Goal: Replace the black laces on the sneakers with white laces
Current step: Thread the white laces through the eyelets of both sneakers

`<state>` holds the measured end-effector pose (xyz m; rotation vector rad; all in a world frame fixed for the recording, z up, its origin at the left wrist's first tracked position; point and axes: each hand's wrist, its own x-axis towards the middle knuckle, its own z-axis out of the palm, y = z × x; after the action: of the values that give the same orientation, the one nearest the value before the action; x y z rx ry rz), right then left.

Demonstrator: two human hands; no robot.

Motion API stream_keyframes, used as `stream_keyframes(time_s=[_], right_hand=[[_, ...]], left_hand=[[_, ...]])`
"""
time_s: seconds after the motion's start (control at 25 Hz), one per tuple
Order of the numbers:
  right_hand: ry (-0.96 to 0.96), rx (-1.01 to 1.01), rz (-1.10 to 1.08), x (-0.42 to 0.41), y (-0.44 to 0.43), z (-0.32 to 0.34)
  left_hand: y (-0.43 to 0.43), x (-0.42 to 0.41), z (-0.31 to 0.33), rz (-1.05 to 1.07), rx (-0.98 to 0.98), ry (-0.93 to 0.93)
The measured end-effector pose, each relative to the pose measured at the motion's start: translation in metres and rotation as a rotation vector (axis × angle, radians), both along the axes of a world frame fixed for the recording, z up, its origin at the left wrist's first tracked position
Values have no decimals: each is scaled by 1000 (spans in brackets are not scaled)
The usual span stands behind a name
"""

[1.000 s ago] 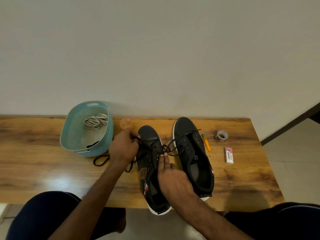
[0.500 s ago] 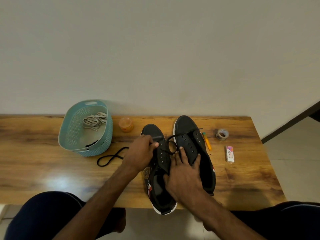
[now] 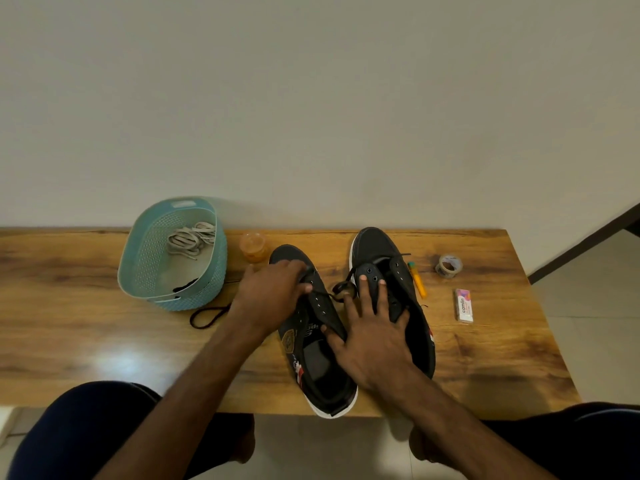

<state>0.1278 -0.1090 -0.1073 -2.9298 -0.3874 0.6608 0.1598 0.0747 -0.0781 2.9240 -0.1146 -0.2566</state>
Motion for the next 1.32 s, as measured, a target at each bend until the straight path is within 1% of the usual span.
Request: stream_keyframes(time_s=[0.04, 0.08, 0.2, 0.28, 0.36, 0.44, 0.48, 0.56, 0.6, 0.64, 0.68, 0.72, 0.76, 0.84, 0.92, 1.0, 1.16, 1.32], right_hand=[[-2, -1, 4, 0, 0, 0], [-5, -1, 7, 1, -1, 0], [-8, -4, 14, 1, 0, 1], [-7, -2, 17, 1, 1, 2], [-12, 0, 18, 1, 0, 2], [-17, 2, 14, 0, -1, 2], [-18, 6, 12, 0, -1, 2], [-19, 13, 8, 0, -2, 3], [-17, 13, 7, 1, -3, 3], [-14, 12, 8, 0, -2, 3], [-14, 12, 9, 0, -2, 2], [-20, 11, 7, 0, -1, 2], [-31, 5, 5, 0, 0, 1], [-74, -36, 20, -1, 1, 0], [-126, -80, 55, -1, 2, 0], [-147, -82, 72, 0, 1, 1], [-142, -52, 67, 1, 1, -2], [-156, -43, 61, 0, 1, -3]], left_hand=[[-6, -1, -4, -52, 71, 15], [-6, -1, -7, -63, 101, 21], [6, 1, -11, -34, -1, 75], [8, 0, -8, -48, -29, 79], [2, -3, -4, -20, -9, -8], [-3, -6, 0, 8, 83, -104], [2, -7, 4, 61, 136, -169], [30, -1, 19, 306, 227, -225], [51, 2, 28, 441, 271, -218], [70, 2, 36, 539, 305, -168], [81, 1, 41, 567, 349, -88], [81, -2, 42, 519, 383, -25], [69, -3, 41, 407, 373, -2], [28, -6, 25, 149, 284, 9], [-6, -6, 8, -26, 278, -16], [-15, -4, 2, -51, 278, -26], [1, -7, 4, 23, 317, 8], [-2, -4, 2, -29, 190, 12]])
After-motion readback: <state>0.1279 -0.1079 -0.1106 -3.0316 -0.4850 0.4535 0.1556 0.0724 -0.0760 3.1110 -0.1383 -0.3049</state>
